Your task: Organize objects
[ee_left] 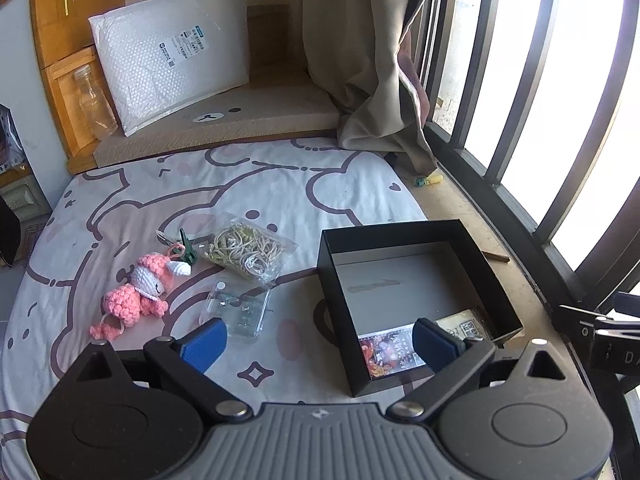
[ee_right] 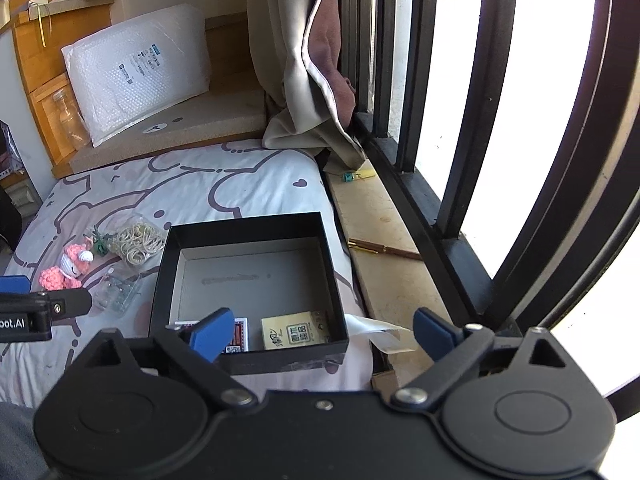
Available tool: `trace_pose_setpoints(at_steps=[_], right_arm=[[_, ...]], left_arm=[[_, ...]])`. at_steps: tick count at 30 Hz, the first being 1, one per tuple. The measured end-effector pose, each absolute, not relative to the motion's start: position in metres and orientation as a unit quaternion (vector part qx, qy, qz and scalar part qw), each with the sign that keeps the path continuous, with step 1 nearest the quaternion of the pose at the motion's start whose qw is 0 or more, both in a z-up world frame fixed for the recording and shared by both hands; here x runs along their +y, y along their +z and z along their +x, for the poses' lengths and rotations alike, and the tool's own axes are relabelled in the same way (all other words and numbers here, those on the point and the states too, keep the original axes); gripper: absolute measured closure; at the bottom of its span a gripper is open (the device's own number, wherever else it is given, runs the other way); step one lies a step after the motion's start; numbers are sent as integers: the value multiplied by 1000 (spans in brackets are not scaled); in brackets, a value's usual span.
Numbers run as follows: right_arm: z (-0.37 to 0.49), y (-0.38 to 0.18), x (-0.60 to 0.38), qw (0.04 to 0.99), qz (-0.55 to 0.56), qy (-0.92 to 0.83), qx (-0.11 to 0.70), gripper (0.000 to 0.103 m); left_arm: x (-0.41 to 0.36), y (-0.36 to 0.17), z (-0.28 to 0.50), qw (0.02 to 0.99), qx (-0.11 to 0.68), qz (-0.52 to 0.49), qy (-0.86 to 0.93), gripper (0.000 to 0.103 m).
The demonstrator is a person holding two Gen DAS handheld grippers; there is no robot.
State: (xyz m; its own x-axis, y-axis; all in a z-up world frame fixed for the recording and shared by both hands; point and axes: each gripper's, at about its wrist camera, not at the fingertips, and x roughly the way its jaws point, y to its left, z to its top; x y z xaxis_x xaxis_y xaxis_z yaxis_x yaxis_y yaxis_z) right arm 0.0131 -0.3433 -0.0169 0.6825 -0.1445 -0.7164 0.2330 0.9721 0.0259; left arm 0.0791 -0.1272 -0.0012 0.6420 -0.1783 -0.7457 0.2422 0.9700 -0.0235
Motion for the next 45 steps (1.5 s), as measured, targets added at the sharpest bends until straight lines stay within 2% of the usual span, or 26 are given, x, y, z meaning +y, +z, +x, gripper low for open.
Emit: trace_pose_setpoints(at_steps=[3,9,31,45], right_arm=[[10,-19,-345,916,59,-108,381,0],[6,-26,-344,918,57,-117,375,0],[16,-45,-346,921,58,-139,360,0],[57,-56,-318,926,43,-111,358,0]], left_arm=[[-129,-3,77,906,403,45,-119,4],[-128,-9,73,908,396,45,-126,0],[-113,-35,88,909,395,47,-123,0],[-62,-43,112,915,395,13,-80,0]])
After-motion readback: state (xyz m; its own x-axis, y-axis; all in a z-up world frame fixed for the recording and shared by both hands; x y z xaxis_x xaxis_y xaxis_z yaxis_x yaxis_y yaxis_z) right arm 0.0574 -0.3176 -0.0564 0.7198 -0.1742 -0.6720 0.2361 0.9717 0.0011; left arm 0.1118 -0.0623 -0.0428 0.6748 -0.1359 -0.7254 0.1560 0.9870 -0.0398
